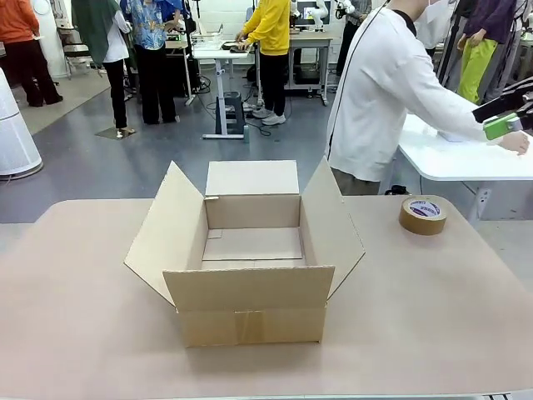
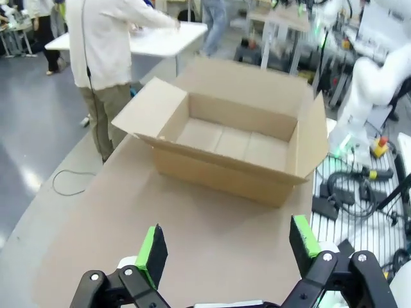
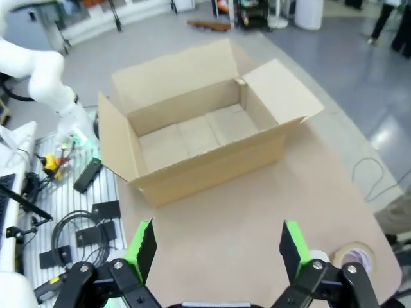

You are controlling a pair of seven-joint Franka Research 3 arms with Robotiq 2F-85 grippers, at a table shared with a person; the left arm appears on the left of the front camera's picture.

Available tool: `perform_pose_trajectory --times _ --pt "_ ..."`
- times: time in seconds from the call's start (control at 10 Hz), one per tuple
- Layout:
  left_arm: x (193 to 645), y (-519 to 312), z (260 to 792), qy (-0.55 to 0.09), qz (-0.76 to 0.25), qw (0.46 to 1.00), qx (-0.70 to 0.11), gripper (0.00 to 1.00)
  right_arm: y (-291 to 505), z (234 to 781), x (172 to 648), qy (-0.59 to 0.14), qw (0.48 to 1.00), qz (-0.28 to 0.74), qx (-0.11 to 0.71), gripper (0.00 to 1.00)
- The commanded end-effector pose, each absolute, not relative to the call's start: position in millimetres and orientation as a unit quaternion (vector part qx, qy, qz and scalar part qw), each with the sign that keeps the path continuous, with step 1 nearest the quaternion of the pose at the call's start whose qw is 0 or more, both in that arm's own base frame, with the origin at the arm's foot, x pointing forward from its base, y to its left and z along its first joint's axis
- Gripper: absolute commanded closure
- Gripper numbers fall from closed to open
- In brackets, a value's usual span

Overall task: Wrap the clocks to prevent damage.
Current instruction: Open the side flaps of the Package Box.

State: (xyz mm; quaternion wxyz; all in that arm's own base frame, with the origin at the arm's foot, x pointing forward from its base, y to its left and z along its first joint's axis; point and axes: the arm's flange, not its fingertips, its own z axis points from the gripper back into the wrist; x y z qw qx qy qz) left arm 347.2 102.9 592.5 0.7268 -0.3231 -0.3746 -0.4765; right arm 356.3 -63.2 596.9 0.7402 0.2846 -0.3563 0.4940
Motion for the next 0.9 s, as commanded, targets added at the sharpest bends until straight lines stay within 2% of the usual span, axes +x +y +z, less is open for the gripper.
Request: perform_pose_trajectory --times 0.0,0.1,0.2,0.3,0.4,0.5,0.6,0.7,0.8 --pt "339.1 88.5 590.7 -0.346 -0.515 0.739 -0.261 0.0 -50.5 589.3 351.9 -0.343 0.757 0.499 0.246 0.0" --pt "346.2 87.3 596.9 -0.341 -0.522 0.739 -0.257 0.34 -46.7 590.9 352.3 -0.343 0.766 0.493 0.23 0.0" --pt "352.1 89.0 600.8 -0.335 -0.528 0.738 -0.254 0.53 -43.9 590.9 353.3 -0.336 0.775 0.487 0.22 0.59" --pt "347.5 91.0 596.5 -0.334 -0.527 0.738 -0.257 0.89 -45.2 590.9 352.9 -0.333 0.773 0.492 0.223 0.59" --pt "340.9 89.2 591.5 -0.333 -0.524 0.741 -0.256 1.0 -46.4 590.3 352.8 -0.324 0.777 0.492 0.22 1.0" --pt "343.9 90.1 593.1 -0.327 -0.526 0.743 -0.253 0.73 -44.5 589.5 353.1 -0.322 0.781 0.49 0.216 1.0" --pt "349.6 91.8 595.7 -0.323 -0.531 0.742 -0.25 1.0 -41.7 588.4 354.4 -0.32 0.783 0.488 0.215 1.0" --pt "348.8 91.5 594.8 -0.322 -0.532 0.743 -0.249 1.0 -39.9 587.3 354.7 -0.315 0.786 0.489 0.211 0.86" --pt "341.9 90.3 590.2 -0.325 -0.529 0.745 -0.244 1.0 -39.4 585.4 355.1 -0.304 0.794 0.487 0.2 0.97"
